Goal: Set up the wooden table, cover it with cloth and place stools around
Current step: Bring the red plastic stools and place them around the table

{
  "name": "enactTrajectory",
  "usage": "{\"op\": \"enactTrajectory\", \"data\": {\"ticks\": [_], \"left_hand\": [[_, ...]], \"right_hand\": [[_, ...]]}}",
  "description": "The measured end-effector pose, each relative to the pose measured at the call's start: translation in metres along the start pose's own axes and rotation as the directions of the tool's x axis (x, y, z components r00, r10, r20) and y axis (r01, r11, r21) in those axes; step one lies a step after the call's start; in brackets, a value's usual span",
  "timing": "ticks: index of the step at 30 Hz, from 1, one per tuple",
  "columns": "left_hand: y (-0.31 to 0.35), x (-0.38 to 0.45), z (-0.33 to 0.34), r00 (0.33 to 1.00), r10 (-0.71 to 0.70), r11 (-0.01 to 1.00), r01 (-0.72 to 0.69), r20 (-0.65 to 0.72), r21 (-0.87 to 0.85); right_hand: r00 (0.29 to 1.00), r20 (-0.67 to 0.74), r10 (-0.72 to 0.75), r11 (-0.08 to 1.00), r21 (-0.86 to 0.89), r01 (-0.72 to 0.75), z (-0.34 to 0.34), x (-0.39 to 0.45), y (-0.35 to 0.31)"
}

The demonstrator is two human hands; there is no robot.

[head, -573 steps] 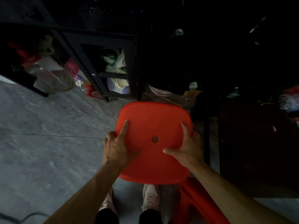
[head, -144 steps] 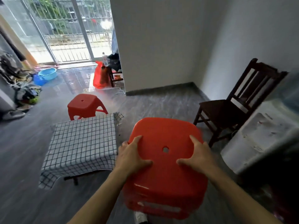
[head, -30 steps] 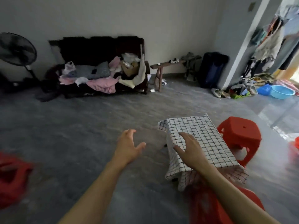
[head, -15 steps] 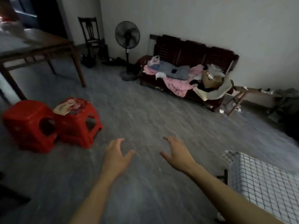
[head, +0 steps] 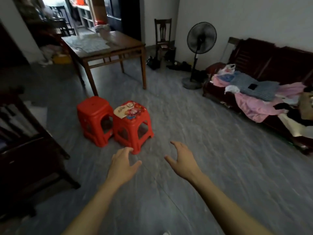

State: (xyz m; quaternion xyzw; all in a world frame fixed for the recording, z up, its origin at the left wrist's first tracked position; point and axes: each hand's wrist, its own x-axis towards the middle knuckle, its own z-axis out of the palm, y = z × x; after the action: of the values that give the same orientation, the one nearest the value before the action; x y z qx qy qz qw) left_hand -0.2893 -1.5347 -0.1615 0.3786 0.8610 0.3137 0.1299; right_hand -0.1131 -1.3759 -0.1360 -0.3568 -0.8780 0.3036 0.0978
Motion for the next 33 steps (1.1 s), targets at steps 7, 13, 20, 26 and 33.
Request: {"op": "enactTrajectory", "data": {"ticks": [7, 13, 20, 26, 33], "left_hand": [[-0.004, 0.088, -0.014, 0.993, -0.092, 0.996, 0.091, -0.075, -0.007], [-0.049, 0.168, -0.036, 0.975, -0.193, 0.981, 0.190, -0.113, -0.040], [-0.106, 0.291, -0.060, 0.972, -0.220, 0.971, 0.211, -0.083, -0.109], [-0.142, 0.392, -0.094, 0.979, -0.183, 0.982, 0.178, -0.089, -0.063], [-0.176, 0.487, -0.099, 0.980, -0.196, 0.980, 0.197, -0.029, 0.012]], "right_hand": [[0.993, 0.036, -0.114, 0.993, 0.027, 0.113, -0.017, 0.126, -0.016], [0.981, 0.126, -0.146, 0.989, -0.007, 0.148, 0.014, 0.222, -0.046], [0.985, 0.141, -0.104, 0.994, -0.030, 0.109, 0.051, 0.334, -0.100], [0.989, 0.106, -0.103, 0.994, -0.035, 0.107, 0.066, 0.426, -0.137], [0.981, 0.193, -0.022, 0.999, -0.044, 0.031, 0.100, 0.517, -0.131]]}}
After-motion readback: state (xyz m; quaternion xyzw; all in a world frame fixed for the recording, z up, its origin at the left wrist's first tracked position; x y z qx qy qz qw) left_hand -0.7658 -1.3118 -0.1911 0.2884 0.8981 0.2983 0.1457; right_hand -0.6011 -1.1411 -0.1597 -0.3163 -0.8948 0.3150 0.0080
